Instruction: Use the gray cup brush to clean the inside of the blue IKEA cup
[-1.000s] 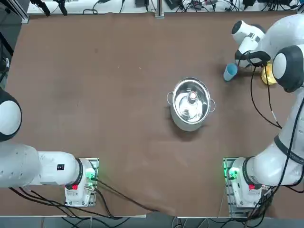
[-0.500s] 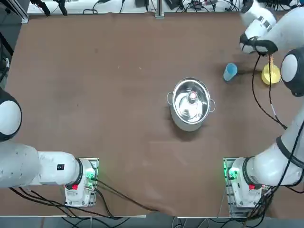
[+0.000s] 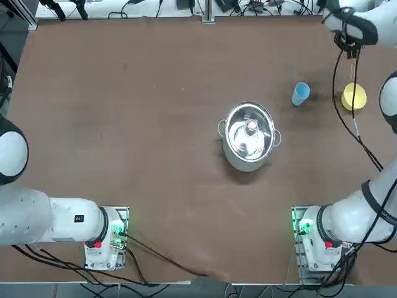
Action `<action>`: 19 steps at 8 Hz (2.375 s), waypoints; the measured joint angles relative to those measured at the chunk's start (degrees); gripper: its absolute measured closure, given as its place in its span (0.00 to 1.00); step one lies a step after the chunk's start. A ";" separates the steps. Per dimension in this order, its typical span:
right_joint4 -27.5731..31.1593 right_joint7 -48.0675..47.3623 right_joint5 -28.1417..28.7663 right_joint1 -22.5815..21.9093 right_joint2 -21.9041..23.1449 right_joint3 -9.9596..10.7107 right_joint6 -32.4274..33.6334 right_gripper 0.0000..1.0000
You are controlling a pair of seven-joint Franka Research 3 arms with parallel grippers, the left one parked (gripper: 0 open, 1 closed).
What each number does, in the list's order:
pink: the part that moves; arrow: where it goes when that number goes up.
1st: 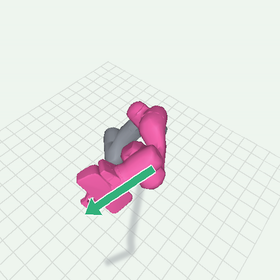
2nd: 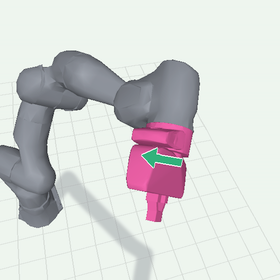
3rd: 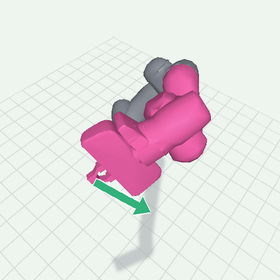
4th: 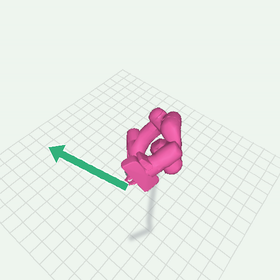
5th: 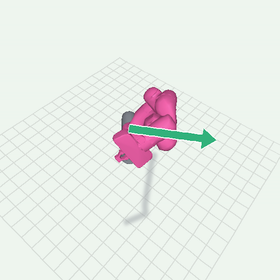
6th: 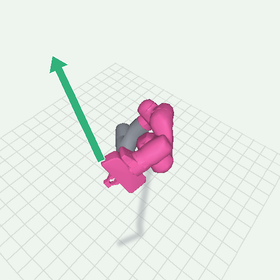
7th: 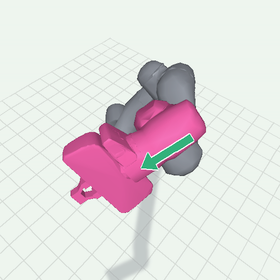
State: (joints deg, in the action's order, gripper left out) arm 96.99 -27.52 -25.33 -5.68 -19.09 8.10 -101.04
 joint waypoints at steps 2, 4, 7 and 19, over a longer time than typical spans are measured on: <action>-2.74 0.92 11.58 -1.74 1.35 -0.98 4.09 0.95; -2.24 1.04 21.63 -2.99 2.61 -1.34 4.80 0.95; 5.67 1.18 23.74 -5.33 4.22 -1.61 -1.72 0.95; 10.03 0.82 15.73 -6.43 0.53 -1.38 -9.02 0.95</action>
State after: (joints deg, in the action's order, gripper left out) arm 107.01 -26.70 -9.60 -12.11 -18.56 6.72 -110.06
